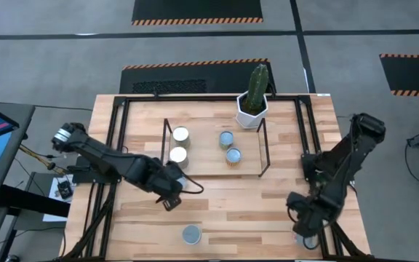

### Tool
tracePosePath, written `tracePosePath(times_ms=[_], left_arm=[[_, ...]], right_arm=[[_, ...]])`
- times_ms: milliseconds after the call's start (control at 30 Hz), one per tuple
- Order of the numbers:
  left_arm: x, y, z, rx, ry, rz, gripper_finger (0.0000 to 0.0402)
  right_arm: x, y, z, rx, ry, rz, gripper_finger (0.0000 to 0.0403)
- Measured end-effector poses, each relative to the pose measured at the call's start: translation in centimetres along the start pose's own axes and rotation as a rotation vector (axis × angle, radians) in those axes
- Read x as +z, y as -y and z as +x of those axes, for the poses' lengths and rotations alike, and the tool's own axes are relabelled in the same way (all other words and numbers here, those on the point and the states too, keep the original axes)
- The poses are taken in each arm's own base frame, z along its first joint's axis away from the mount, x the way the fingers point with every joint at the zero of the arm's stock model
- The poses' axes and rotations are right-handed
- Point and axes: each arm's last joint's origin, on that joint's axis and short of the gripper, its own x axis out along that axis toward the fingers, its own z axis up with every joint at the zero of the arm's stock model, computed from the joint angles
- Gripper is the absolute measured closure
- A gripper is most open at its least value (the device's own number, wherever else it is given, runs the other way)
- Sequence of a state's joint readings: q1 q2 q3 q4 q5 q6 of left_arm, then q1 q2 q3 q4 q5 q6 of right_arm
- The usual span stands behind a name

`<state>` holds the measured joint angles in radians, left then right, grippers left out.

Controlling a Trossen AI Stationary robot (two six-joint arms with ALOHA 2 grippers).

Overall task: Pick and place cans onto a shelf
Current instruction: Put the small canned salmon on the shelf

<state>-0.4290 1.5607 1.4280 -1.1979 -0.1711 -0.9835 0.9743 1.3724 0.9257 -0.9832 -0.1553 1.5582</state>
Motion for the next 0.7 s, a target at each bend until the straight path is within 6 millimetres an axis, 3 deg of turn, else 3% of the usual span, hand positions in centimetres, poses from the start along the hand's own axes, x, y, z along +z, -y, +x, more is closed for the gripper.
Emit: tracePosePath(times_ms=[233, 700], left_arm=[[-0.8, 0.7, 1.1, -0.074, 0.077, -0.072, 0.0315], [-0.8, 1.2, 1.2, -0.123, 0.101, -0.094, 0.0315]], right_arm=[[-2.6, -0.7, 0.5, 0.054, -0.048, -0.152, 0.0312], [-2.4, -2.0, 4.6, -0.075, -0.057, -0.255, 0.0192]])
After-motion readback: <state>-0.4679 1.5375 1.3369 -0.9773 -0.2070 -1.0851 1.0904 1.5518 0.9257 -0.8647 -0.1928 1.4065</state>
